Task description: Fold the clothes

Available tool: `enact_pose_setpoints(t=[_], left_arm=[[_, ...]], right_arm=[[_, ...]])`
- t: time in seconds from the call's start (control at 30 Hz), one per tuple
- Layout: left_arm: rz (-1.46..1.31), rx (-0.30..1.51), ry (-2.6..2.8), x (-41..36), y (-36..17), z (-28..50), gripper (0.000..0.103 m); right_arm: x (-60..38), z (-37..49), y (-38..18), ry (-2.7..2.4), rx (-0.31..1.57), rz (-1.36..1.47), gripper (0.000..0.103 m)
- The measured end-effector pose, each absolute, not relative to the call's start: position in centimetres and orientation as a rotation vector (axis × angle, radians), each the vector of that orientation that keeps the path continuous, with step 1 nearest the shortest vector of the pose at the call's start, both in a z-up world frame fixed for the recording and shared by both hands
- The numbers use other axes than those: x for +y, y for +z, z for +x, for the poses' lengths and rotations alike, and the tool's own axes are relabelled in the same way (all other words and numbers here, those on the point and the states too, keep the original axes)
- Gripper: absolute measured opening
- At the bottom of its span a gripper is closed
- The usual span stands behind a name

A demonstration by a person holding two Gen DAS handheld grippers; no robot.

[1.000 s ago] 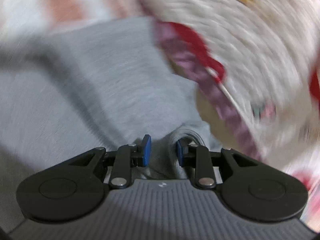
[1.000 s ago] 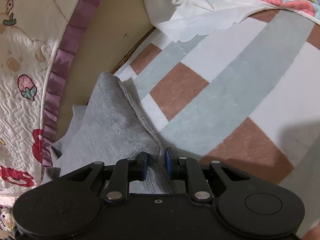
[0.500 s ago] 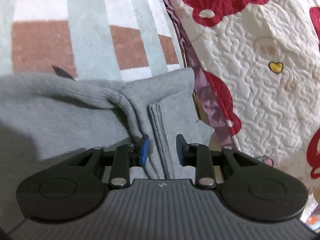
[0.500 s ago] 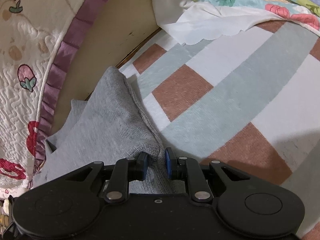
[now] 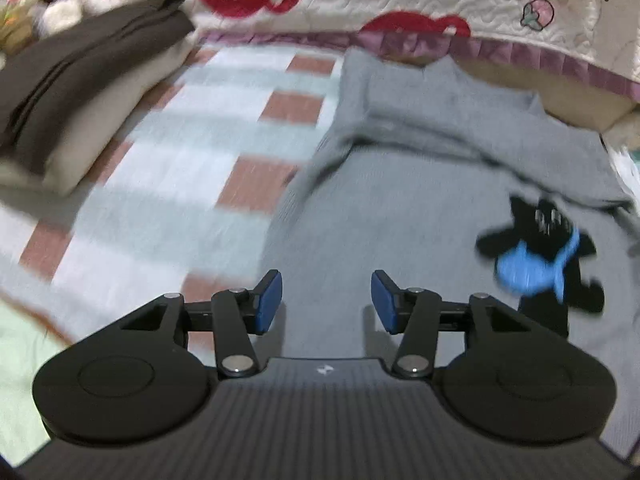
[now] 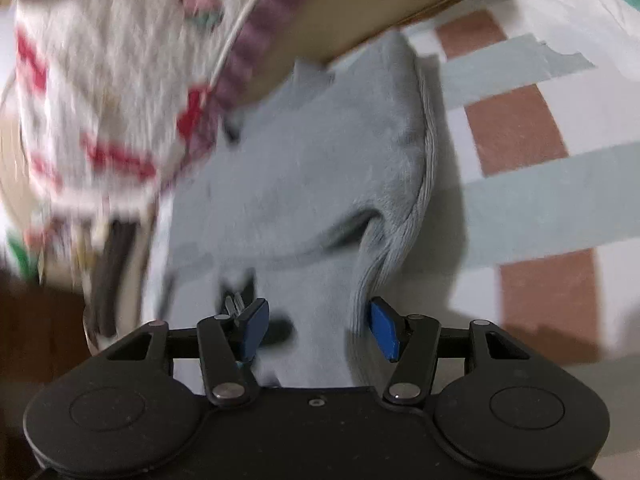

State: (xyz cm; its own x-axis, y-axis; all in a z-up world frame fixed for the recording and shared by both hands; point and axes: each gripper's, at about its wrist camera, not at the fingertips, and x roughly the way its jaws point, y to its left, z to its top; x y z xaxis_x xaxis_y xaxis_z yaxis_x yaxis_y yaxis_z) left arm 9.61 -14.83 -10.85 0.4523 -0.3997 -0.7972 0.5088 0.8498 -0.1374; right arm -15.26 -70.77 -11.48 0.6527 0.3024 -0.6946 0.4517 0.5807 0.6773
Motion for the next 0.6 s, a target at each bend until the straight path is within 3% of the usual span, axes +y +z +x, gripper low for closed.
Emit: enact_pose_setpoints(t=[0.2,0.37,0.6], left_arm=[[-0.126,1.063,-0.553,-7.8,-12.7,8.5,0.052],[-0.524,1.140,-0.540,-3.6,-14.1,8.2,0.057],[-0.312,1.142,-0.577,-4.4,-12.6,5.7,0.057]], right_arm=[[-71.8,-21.2,-14.2,0.001,0.958,1.152,0.062],[-69.6,-23.4,-15.9,0.072,1.004,1.182,0.062],[-67.7,-23.0,-16.8,0.111,1.128,1.116,0.062]])
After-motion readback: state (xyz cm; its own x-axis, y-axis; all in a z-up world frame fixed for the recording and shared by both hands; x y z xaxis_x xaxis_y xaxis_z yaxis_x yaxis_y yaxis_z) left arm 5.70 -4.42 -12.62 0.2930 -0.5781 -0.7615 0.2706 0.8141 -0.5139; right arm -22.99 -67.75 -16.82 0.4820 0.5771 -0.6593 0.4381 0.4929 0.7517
